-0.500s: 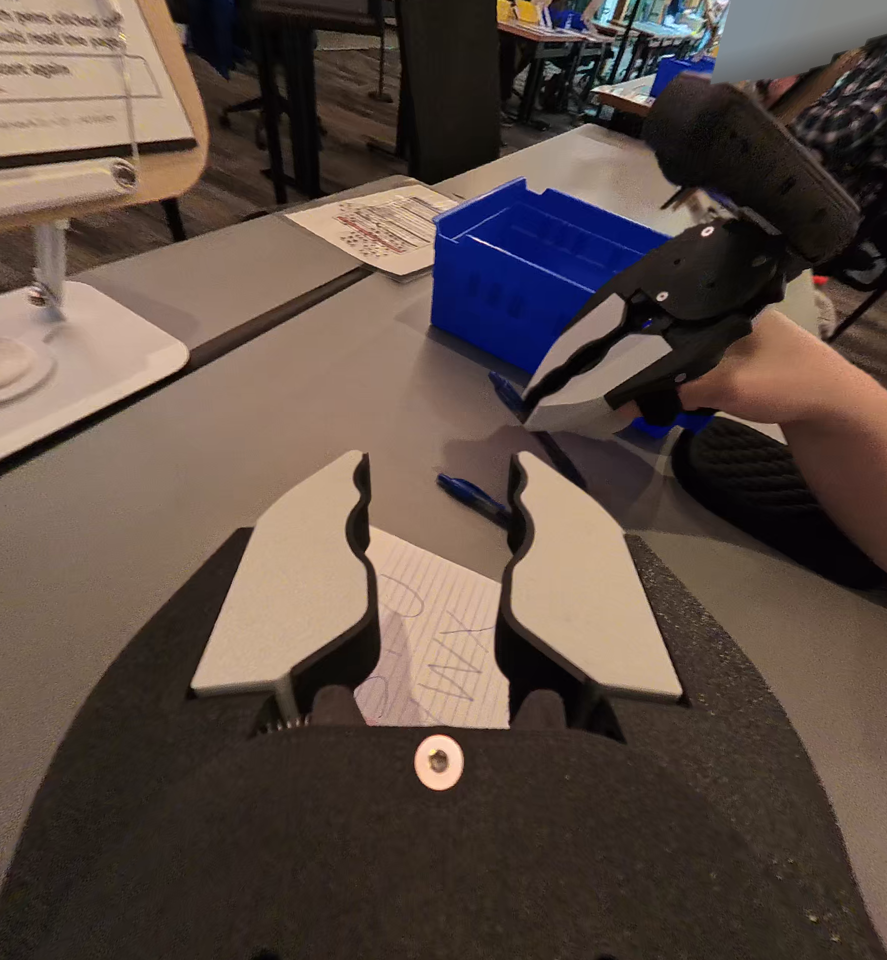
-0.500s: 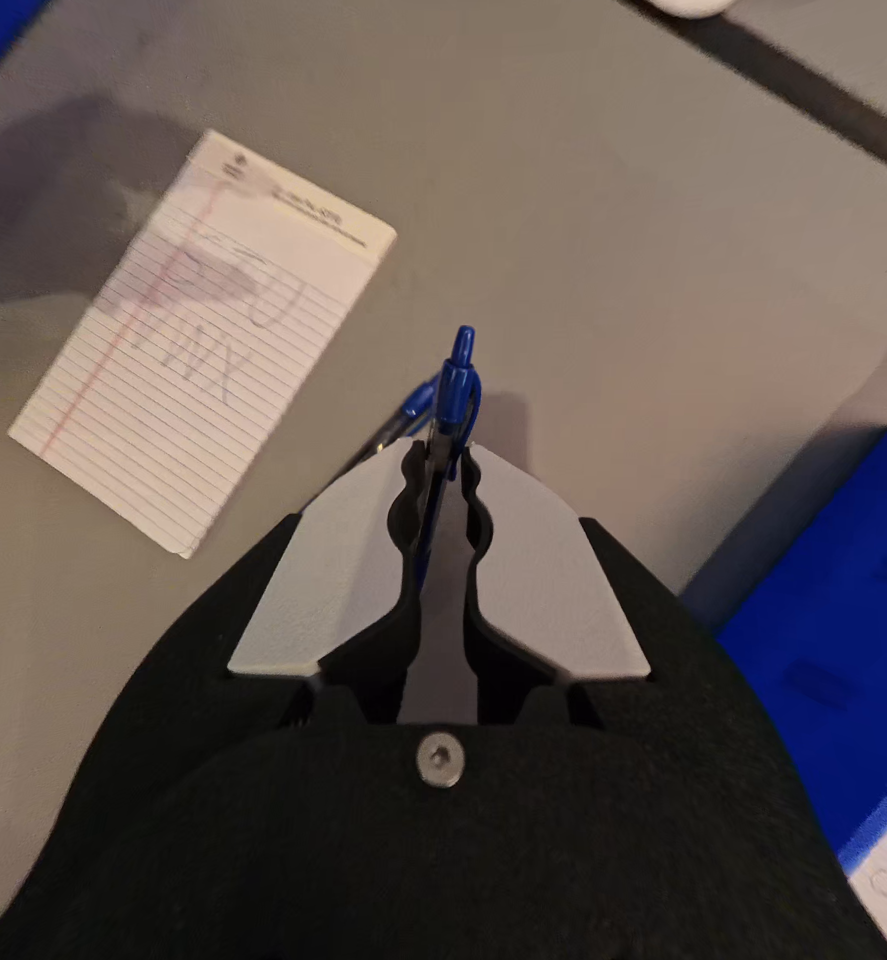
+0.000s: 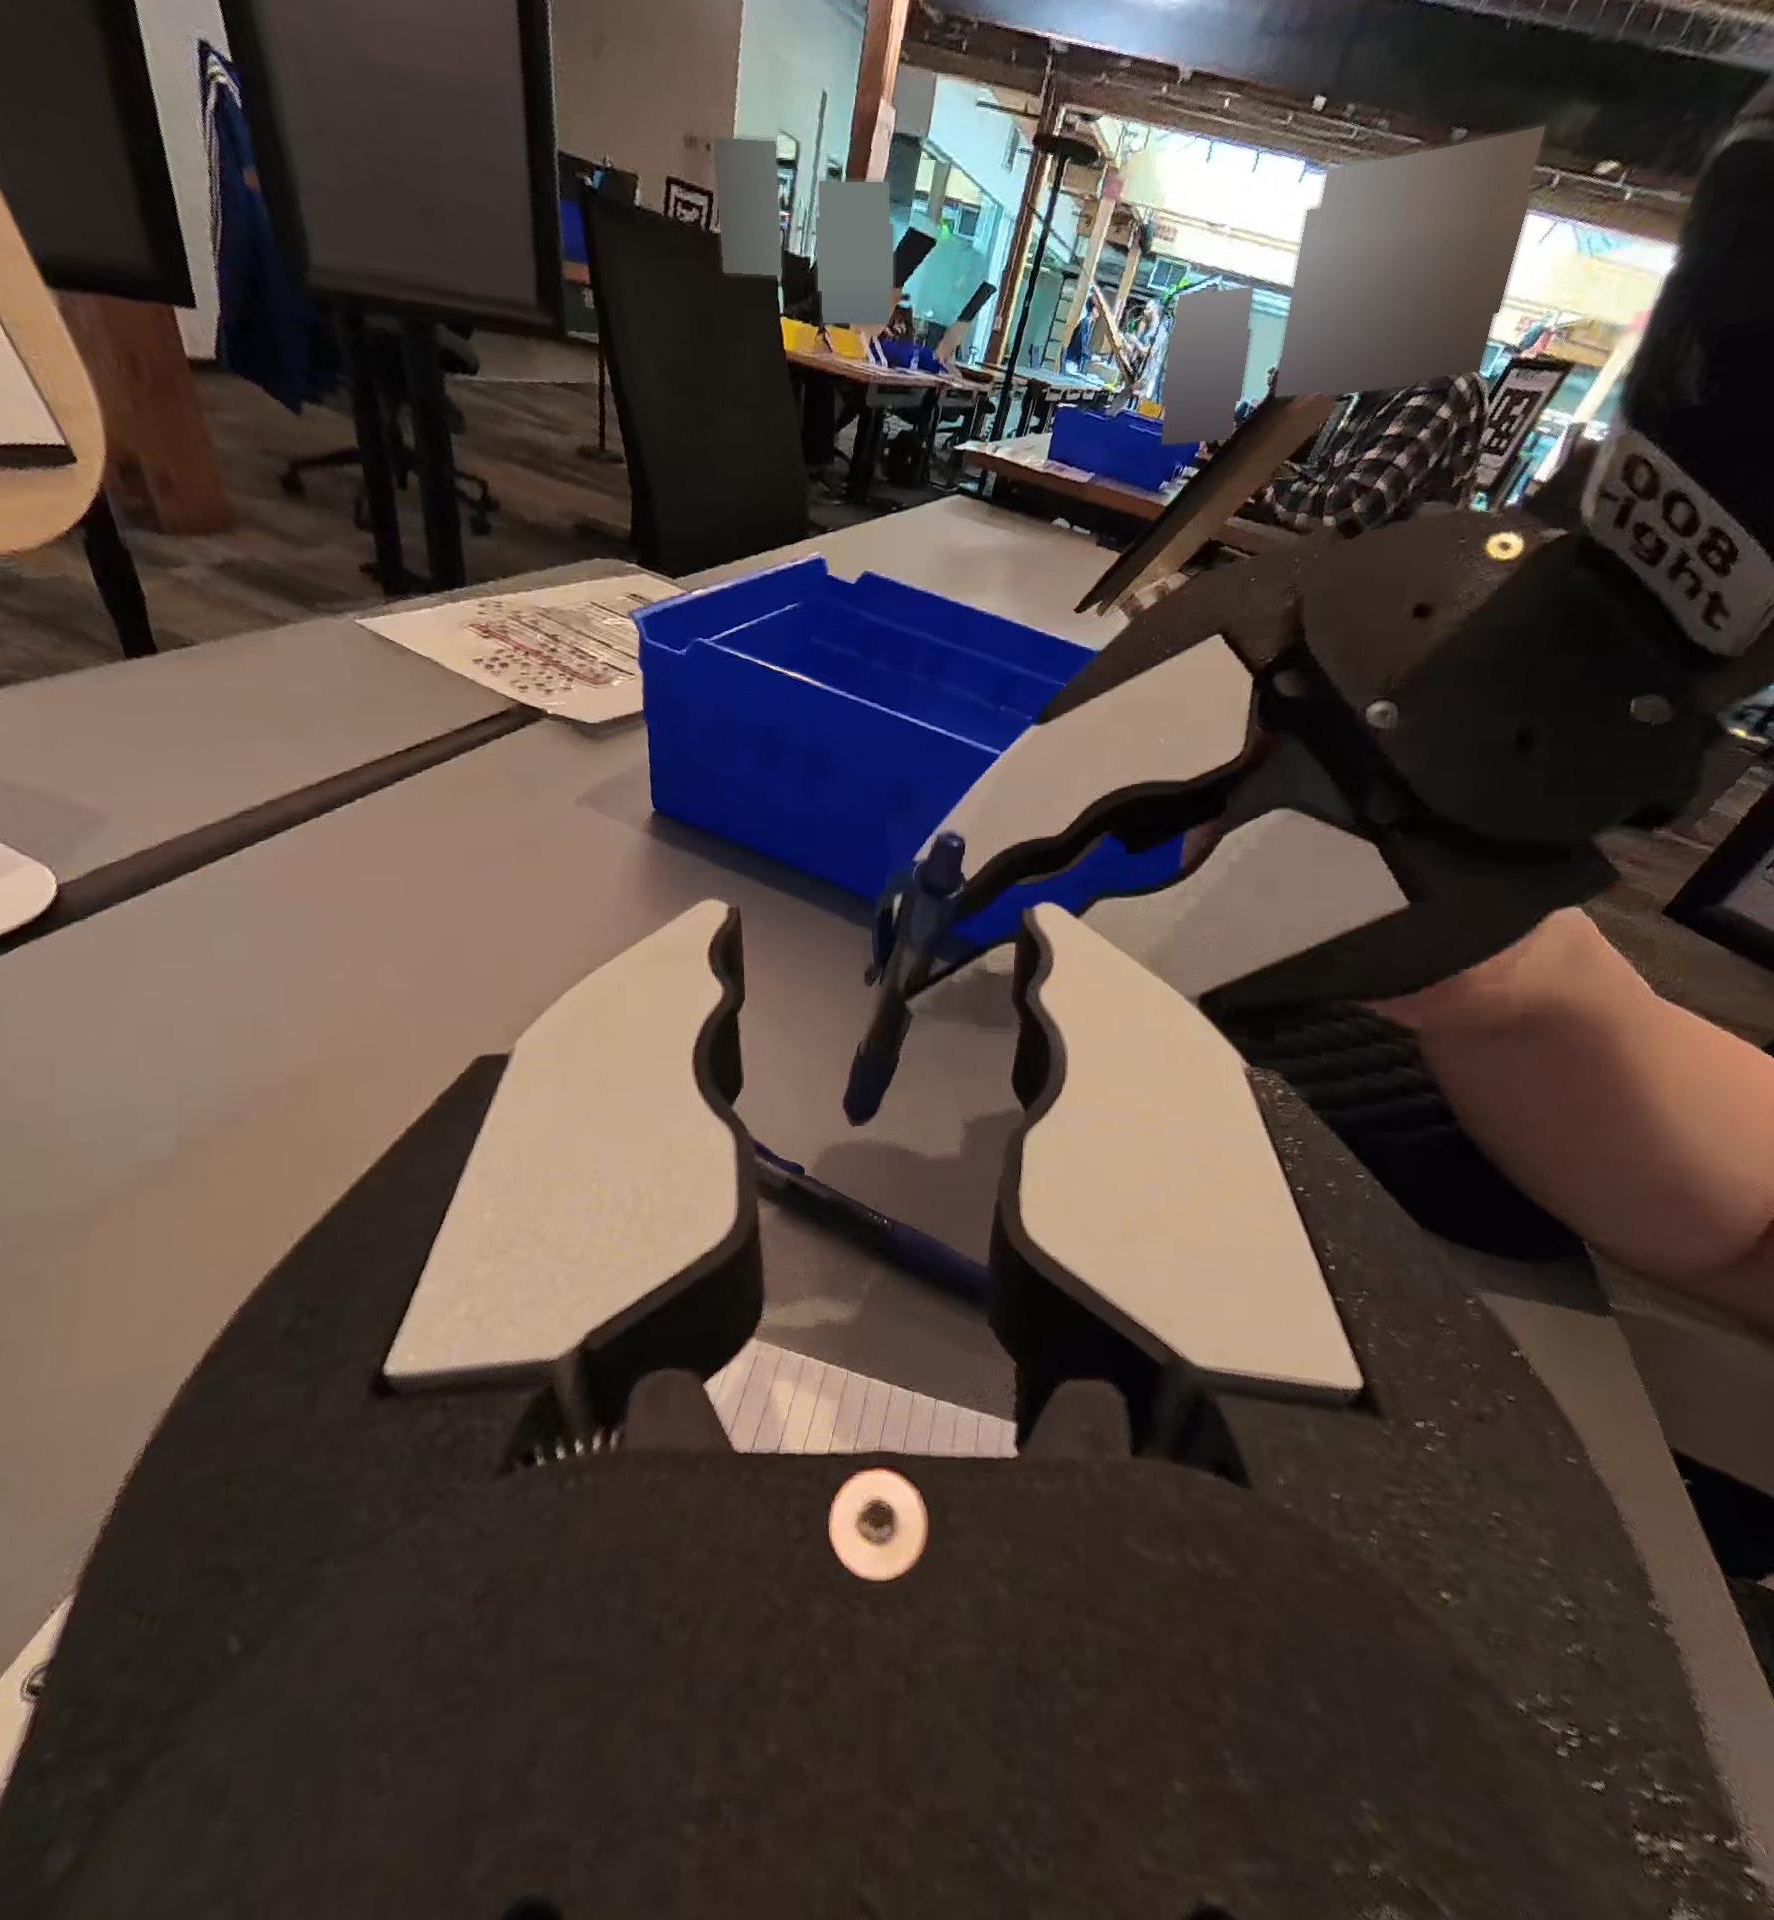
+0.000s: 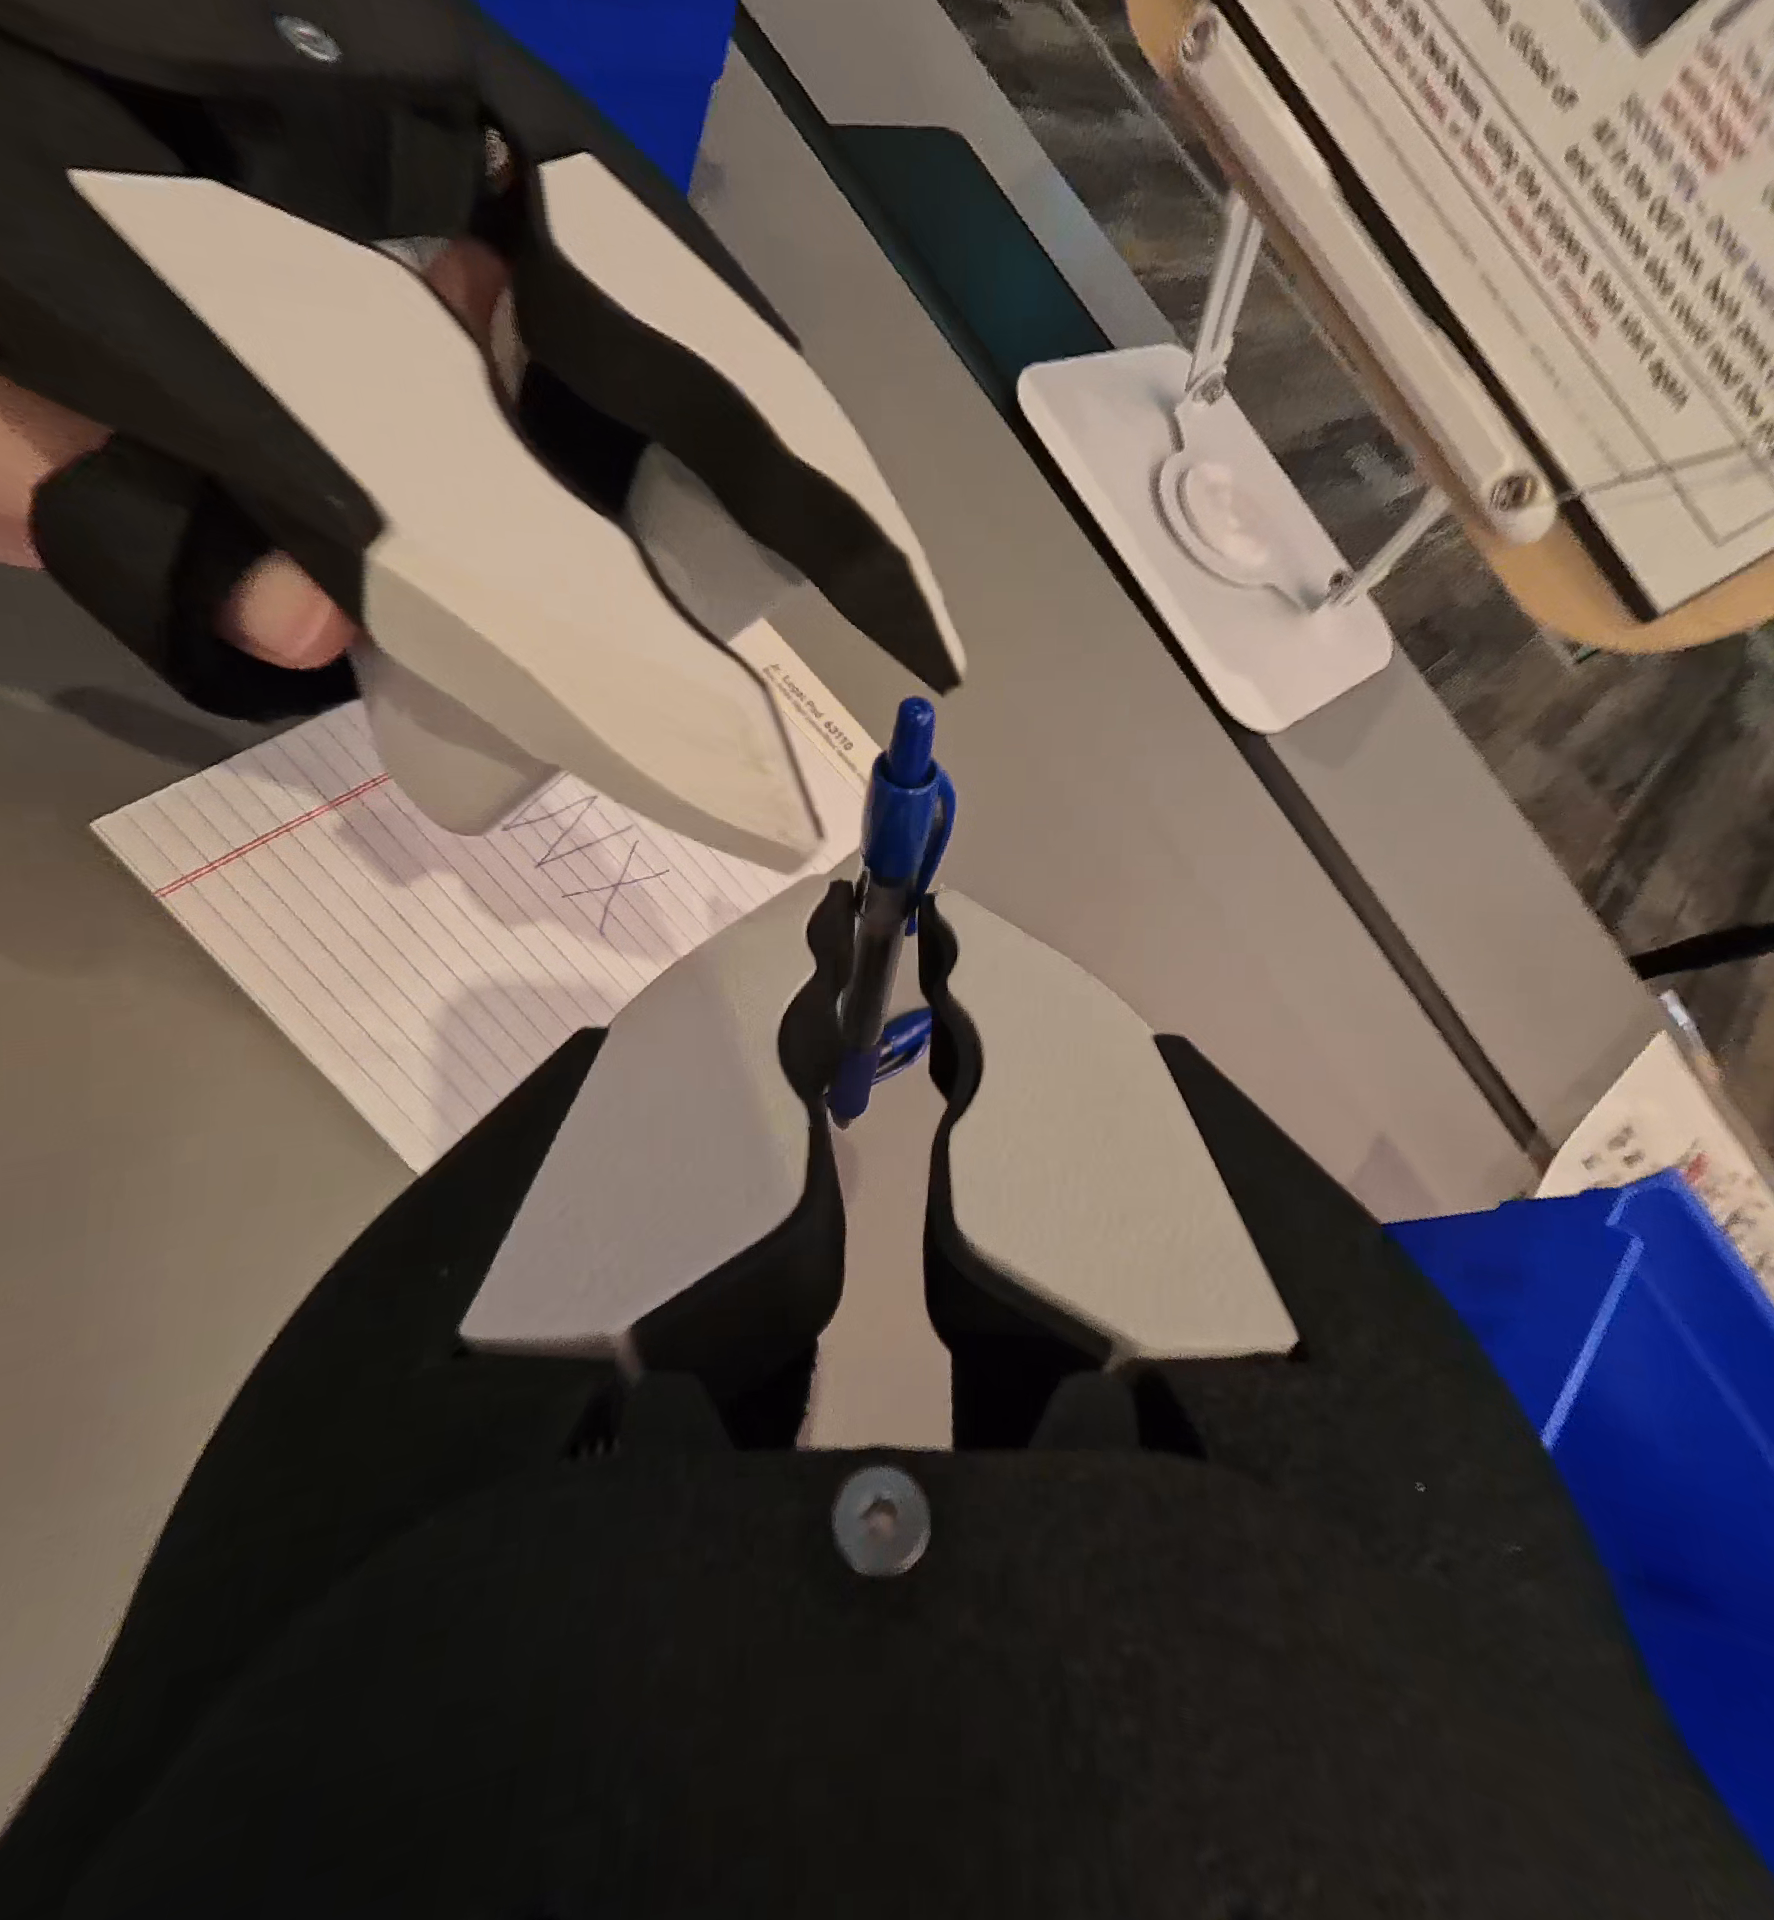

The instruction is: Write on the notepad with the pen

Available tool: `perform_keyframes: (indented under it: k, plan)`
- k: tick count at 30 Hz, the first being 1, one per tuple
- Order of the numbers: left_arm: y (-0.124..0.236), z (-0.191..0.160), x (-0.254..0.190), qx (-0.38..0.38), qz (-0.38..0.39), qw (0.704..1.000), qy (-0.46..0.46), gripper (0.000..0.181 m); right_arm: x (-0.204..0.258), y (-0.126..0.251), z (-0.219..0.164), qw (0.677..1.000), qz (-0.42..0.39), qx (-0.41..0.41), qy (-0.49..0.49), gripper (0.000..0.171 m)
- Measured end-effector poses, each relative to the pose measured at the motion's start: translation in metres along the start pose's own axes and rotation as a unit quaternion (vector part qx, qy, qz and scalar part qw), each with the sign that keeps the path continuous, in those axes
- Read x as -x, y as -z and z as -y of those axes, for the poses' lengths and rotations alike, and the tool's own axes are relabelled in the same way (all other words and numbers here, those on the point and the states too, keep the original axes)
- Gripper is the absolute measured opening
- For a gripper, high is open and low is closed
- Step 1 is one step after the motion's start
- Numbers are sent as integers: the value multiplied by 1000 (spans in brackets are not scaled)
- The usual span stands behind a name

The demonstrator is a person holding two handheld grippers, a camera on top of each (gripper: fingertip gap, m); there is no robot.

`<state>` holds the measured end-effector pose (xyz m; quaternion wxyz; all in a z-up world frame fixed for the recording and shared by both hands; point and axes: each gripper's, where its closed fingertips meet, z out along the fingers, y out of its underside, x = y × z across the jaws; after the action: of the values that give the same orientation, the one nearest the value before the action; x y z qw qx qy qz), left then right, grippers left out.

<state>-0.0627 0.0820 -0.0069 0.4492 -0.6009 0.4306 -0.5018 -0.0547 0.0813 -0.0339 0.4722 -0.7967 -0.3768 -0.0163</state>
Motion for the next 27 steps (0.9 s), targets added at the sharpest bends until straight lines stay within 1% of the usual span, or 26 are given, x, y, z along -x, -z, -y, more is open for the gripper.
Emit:
perform_keyframes:
  k: [4, 7, 9, 14, 19, 20, 22, 24, 27]
  plan:
    - [-2, -2, -5, 6, 4, 1000, -13, 43, 11, 1, 7, 999, -9, -5, 33, 12]
    - [-2, -2, -8, 3, -3, 1000, -14, 33, 12, 2, 10, 999, -23, -10, 47, 11]
    - [-1, -1, -14, 0, -22, 1000, -8, 20, 11, 3, 12, 998, -29, -17, 50, 11]
    - [0, 2, -14, -6, -25, 1000, -2, 18, 11, 4, 14, 998, -25, -27, 42, 10]
    - [4, 8, -11, -12, -28, 1000, 5, 16, 11, 5, 19, 998, -20, -60, 29, 11]
    - [6, 10, -11, -15, -31, 999, 5, 16, 11, 4, 19, 998, -19, -61, 25, 13]
    - [10, 17, -11, -22, -35, 999, 7, 16, 7, 2, 13, 998, -19, -49, 21, 24]
    - [14, 23, -10, -26, -38, 999, 9, 15, 7, 0, 11, 998, -1, -58, 5, 28]
    - [19, 29, -10, -28, -45, 999, 12, 15, 15, -2, 14, 992, 63, -101, -32, 32]
